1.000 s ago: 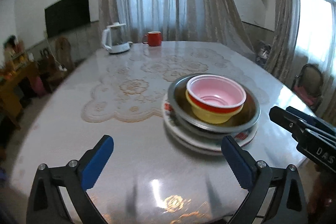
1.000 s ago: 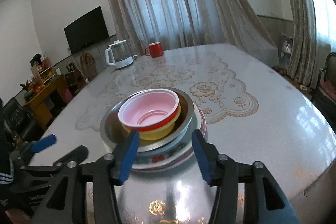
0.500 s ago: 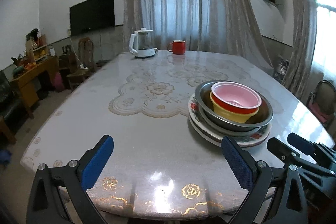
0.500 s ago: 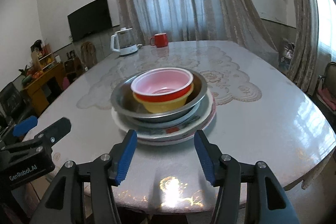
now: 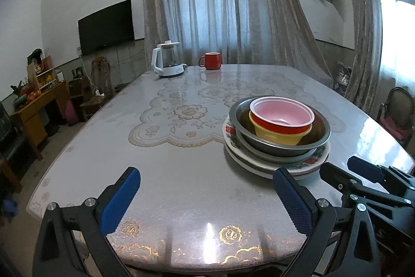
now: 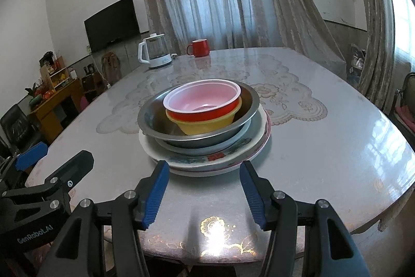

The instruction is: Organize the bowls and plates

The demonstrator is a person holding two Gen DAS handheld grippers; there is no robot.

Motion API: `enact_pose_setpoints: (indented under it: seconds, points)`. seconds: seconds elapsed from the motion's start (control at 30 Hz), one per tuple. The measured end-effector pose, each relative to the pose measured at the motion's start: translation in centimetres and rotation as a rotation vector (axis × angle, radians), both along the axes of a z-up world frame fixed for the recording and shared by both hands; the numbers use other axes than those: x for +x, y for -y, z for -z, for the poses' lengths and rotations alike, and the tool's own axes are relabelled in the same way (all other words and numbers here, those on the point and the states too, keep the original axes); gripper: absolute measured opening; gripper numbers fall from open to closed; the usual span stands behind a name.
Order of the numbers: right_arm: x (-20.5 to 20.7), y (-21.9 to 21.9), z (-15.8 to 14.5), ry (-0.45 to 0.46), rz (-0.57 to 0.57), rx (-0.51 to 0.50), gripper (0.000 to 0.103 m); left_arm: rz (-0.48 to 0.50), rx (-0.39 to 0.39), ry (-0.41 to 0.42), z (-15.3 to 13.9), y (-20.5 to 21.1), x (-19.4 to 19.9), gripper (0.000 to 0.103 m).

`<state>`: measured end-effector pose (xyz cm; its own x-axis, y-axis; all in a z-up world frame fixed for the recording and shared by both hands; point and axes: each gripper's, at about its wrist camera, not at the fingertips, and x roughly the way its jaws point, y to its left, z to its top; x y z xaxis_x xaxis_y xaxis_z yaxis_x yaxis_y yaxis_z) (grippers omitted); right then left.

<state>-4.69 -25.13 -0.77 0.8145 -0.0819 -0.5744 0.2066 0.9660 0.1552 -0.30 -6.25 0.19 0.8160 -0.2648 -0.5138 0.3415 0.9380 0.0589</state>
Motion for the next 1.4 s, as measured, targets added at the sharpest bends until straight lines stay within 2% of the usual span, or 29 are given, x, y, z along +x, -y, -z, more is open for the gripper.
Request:
enact_pose_setpoints:
  seconds: [0.67, 1.4]
  points:
    - [-0.2, -0.2, 0.1, -0.013, 0.001, -0.004, 0.057, -0.014, -0.034, -0.048, 0.5, -0.8, 0.7, 0.103]
    - [0.2, -0.4, 0.1, -0.026, 0.001, -0.015, 0.057, -0.022, -0.03, -0.078, 0.9, -0.8, 1.2, 0.103]
